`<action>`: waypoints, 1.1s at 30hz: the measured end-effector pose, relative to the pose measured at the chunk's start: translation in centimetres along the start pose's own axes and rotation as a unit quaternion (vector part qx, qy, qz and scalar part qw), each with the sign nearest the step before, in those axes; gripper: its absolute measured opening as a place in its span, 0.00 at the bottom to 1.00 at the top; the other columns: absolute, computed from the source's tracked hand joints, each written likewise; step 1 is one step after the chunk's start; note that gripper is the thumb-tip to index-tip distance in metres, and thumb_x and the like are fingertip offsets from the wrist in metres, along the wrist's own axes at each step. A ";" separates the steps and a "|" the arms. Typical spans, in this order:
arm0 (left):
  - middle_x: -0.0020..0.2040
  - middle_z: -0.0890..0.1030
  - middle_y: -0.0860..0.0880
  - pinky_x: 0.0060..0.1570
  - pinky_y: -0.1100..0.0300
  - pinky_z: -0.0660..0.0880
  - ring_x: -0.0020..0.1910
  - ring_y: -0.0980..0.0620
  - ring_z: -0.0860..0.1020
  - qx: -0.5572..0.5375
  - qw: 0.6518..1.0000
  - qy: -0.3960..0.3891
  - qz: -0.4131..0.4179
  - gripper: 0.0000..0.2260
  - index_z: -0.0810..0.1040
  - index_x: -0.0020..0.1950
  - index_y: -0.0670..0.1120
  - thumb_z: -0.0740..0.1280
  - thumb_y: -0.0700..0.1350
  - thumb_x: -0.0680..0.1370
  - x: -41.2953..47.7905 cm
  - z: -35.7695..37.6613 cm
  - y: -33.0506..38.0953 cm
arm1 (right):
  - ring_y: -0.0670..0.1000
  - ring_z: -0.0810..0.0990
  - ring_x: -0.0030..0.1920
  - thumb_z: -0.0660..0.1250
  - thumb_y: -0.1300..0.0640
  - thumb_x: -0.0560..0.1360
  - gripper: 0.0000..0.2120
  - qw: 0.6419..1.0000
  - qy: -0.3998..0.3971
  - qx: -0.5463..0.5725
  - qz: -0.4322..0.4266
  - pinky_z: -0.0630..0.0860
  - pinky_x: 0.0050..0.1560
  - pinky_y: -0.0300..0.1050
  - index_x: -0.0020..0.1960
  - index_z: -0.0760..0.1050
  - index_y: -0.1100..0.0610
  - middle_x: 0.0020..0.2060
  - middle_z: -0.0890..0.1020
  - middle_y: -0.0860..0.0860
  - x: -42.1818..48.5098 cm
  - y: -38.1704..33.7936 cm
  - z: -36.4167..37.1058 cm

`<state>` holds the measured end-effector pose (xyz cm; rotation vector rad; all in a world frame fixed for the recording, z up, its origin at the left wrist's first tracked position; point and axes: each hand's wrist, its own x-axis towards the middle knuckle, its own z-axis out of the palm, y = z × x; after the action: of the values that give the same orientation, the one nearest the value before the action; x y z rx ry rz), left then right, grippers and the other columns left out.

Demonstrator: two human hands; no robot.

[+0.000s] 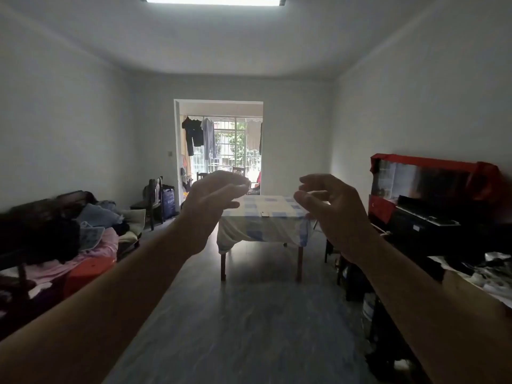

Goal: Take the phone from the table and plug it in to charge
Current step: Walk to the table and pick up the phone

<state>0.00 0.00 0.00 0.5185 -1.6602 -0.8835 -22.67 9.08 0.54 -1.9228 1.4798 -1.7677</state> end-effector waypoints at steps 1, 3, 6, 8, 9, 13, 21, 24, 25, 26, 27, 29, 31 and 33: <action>0.56 0.86 0.46 0.55 0.54 0.83 0.57 0.49 0.84 0.005 1.000 0.006 0.002 0.09 0.84 0.55 0.45 0.71 0.46 0.76 1.0 0.8 -0.5 | 0.54 0.83 0.56 0.72 0.54 0.77 0.16 1.000 0.000 0.002 0.001 0.82 0.56 0.61 0.63 0.78 0.57 0.56 0.83 0.52 0.9 0.8 -0.2; 0.56 0.86 0.45 0.53 0.57 0.83 0.58 0.48 0.84 0.011 1.000 0.012 0.005 0.13 0.84 0.55 0.44 0.71 0.48 0.74 2.8 1.7 -1.4 | 0.53 0.83 0.56 0.72 0.53 0.77 0.16 1.000 -0.004 0.007 -0.002 0.82 0.57 0.60 0.63 0.78 0.56 0.56 0.83 0.51 2.6 2.5 -0.7; 0.56 0.85 0.44 0.55 0.54 0.83 0.57 0.47 0.83 0.021 1.000 0.006 0.005 0.12 0.84 0.54 0.46 0.72 0.48 0.73 5.3 3.1 -3.2 | 0.53 0.83 0.56 0.72 0.53 0.77 0.16 1.000 -0.006 0.011 0.009 0.82 0.57 0.60 0.63 0.78 0.56 0.56 0.83 0.51 5.0 5.1 -1.0; 0.56 0.85 0.44 0.55 0.52 0.83 0.57 0.46 0.83 0.019 1.000 0.006 0.004 0.12 0.83 0.54 0.46 0.73 0.48 0.72 6.9 3.7 -4.4 | 0.53 0.83 0.56 0.72 0.53 0.77 0.16 1.000 -0.006 0.013 0.006 0.83 0.57 0.60 0.63 0.78 0.56 0.56 0.83 0.51 6.5 6.8 -1.0; 0.56 0.85 0.43 0.56 0.51 0.82 0.57 0.46 0.83 0.018 1.000 0.006 0.000 0.11 0.83 0.53 0.47 0.73 0.48 0.72 7.6 4.0 -5.0 | 0.53 0.83 0.56 0.72 0.53 0.77 0.16 1.000 -0.004 0.014 0.008 0.83 0.56 0.59 0.63 0.78 0.56 0.56 0.83 0.51 7.1 7.6 -0.9; 0.56 0.85 0.43 0.57 0.49 0.81 0.58 0.44 0.83 0.005 1.000 0.003 -0.007 0.09 0.84 0.51 0.48 0.73 0.47 0.72 10.9 4.4 -8.2 | 0.54 0.83 0.56 0.72 0.54 0.77 0.16 1.000 0.001 0.015 0.007 0.83 0.55 0.60 0.63 0.78 0.57 0.56 0.83 0.51 10.1 11.1 -0.1; 0.55 0.84 0.42 0.56 0.49 0.81 0.58 0.43 0.83 -0.015 1.000 -0.009 -0.014 0.13 0.85 0.49 0.50 0.74 0.53 0.67 18.2 2.6 -16.4 | 0.55 0.83 0.56 0.72 0.54 0.78 0.16 1.000 0.000 -0.005 0.011 0.84 0.53 0.60 0.64 0.78 0.56 0.56 0.83 0.52 16.9 18.1 4.7; 0.55 0.84 0.41 0.57 0.48 0.81 0.57 0.42 0.82 -0.007 1.000 -0.003 -0.015 0.21 0.84 0.53 0.45 0.74 0.56 0.66 21.6 1.4 -19.6 | 0.54 0.83 0.55 0.72 0.54 0.78 0.16 1.000 0.008 -0.006 0.012 0.84 0.52 0.59 0.63 0.79 0.56 0.55 0.83 0.51 20.3 20.5 7.0; 0.55 0.84 0.41 0.57 0.48 0.81 0.57 0.42 0.82 -0.002 1.000 -0.002 -0.018 0.22 0.84 0.53 0.44 0.74 0.56 0.65 22.9 0.9 -20.6 | 0.54 0.84 0.55 0.72 0.55 0.77 0.15 1.000 0.011 -0.006 0.013 0.85 0.52 0.58 0.63 0.79 0.56 0.54 0.84 0.51 21.5 21.3 7.7; 0.55 0.84 0.40 0.57 0.47 0.81 0.57 0.42 0.82 0.003 1.000 -0.002 -0.022 0.21 0.84 0.53 0.44 0.74 0.55 0.66 24.2 0.4 -21.6 | 0.55 0.84 0.55 0.72 0.55 0.77 0.15 1.000 0.014 -0.004 0.016 0.85 0.51 0.55 0.63 0.79 0.56 0.54 0.83 0.51 22.7 22.1 8.5; 0.55 0.84 0.40 0.57 0.46 0.81 0.57 0.42 0.82 0.004 1.000 -0.003 -0.027 0.20 0.84 0.53 0.44 0.75 0.54 0.67 25.5 0.0 -22.6 | 0.55 0.83 0.55 0.72 0.56 0.77 0.14 1.000 0.014 0.000 0.019 0.85 0.50 0.53 0.62 0.79 0.56 0.54 0.83 0.51 23.9 22.9 9.2; 0.55 0.84 0.40 0.57 0.47 0.81 0.57 0.41 0.82 -0.002 1.000 -0.007 -0.029 0.15 0.84 0.52 0.45 0.74 0.50 0.69 27.8 -0.9 -24.2 | 0.54 0.83 0.56 0.72 0.56 0.78 0.14 1.000 0.014 0.007 0.022 0.85 0.50 0.50 0.62 0.78 0.55 0.54 0.83 0.51 25.8 24.3 10.4; 0.54 0.84 0.41 0.55 0.49 0.81 0.56 0.43 0.83 -0.006 1.000 -0.011 -0.025 0.14 0.84 0.50 0.47 0.74 0.52 0.68 30.0 -1.6 -25.8 | 0.53 0.83 0.56 0.71 0.55 0.78 0.14 1.000 0.018 0.007 0.021 0.85 0.50 0.49 0.63 0.78 0.55 0.55 0.83 0.51 27.7 25.7 11.5; 0.53 0.85 0.42 0.56 0.48 0.81 0.56 0.43 0.83 -0.011 0.999 -0.010 -0.031 0.11 0.85 0.50 0.47 0.74 0.50 0.70 31.8 -2.0 -27.5 | 0.52 0.83 0.56 0.72 0.56 0.78 0.15 0.999 0.019 0.006 0.028 0.85 0.49 0.49 0.63 0.78 0.56 0.55 0.83 0.51 29.4 27.1 12.5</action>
<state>-9.88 -40.87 -1.21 0.5494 -1.6588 -0.9535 -32.37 -31.62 -1.26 -1.8337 1.5168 -1.7937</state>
